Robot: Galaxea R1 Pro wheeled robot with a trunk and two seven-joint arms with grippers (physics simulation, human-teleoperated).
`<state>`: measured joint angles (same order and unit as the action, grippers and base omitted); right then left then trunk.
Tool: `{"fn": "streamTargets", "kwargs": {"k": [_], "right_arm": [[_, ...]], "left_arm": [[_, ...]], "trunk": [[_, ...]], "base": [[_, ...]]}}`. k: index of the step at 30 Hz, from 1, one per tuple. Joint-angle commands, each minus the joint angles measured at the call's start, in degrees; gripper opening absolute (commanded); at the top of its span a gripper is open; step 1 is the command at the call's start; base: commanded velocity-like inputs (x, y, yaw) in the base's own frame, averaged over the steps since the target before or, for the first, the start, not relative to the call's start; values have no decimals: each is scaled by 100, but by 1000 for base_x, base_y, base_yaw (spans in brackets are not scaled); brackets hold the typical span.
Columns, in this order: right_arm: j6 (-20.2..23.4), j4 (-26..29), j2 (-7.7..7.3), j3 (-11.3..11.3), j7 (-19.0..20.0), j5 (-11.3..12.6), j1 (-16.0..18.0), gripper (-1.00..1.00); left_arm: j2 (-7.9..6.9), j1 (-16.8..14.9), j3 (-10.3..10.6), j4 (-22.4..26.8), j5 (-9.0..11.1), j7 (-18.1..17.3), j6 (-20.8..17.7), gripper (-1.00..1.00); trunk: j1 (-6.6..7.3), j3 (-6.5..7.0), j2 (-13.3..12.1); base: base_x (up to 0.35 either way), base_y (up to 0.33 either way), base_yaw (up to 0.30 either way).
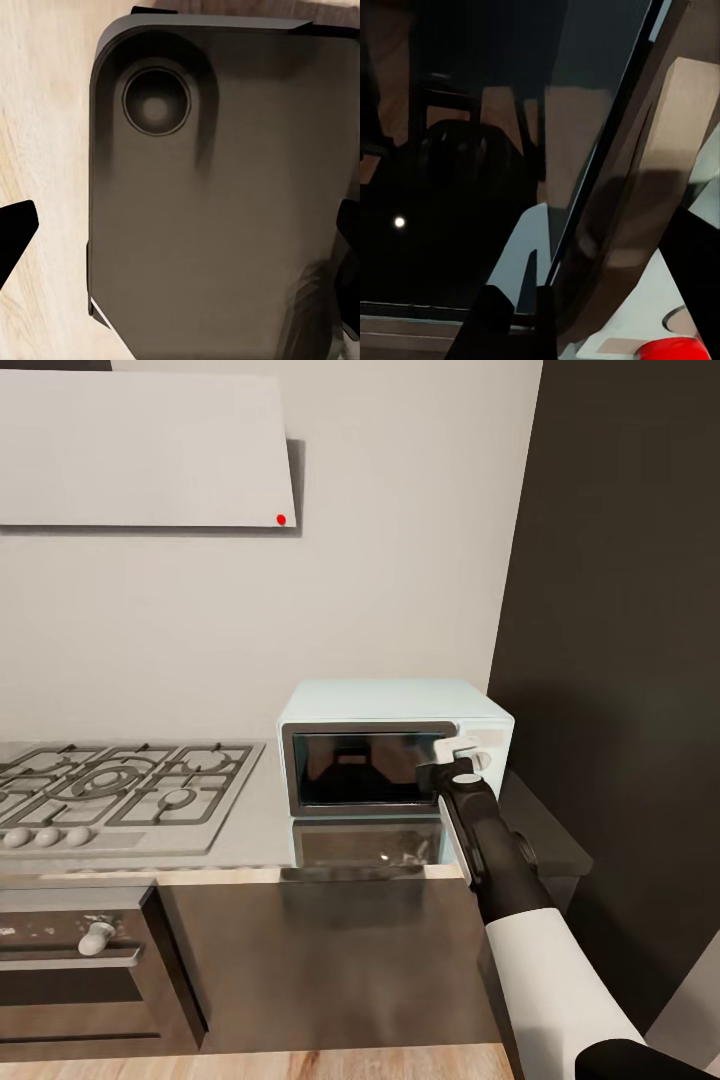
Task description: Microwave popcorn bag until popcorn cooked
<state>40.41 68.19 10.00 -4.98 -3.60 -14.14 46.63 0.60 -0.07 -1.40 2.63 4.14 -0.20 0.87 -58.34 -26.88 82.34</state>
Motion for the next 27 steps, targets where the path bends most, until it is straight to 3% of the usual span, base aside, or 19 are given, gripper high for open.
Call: {"fn": "streamTargets", "kwargs": {"k": [1,10,19,27], "right_arm": [[22,2,0,-12,-24,78,2,-100],[20,2,0,-12,-42,80,2,-100],[13,-2,0,-12,-62,78,2,-100],[11,-6,0,-12,-62,81,1,-100]], "left_arm": [[1,-2,-9,1,43,-1,9,100],[1,-1,-9,1,43,-6,9,100],[-1,-1,-9,1,43,-6,9,100],[-3,1,-9,1,43,-6,9,100]], "trunk": [[0,-6,3],[0,-6,3],[0,-6,3],[0,-6,3]], "base": [[0,0,0],[-2,0,0],[-238,0,0],[-20,0,0]]}}
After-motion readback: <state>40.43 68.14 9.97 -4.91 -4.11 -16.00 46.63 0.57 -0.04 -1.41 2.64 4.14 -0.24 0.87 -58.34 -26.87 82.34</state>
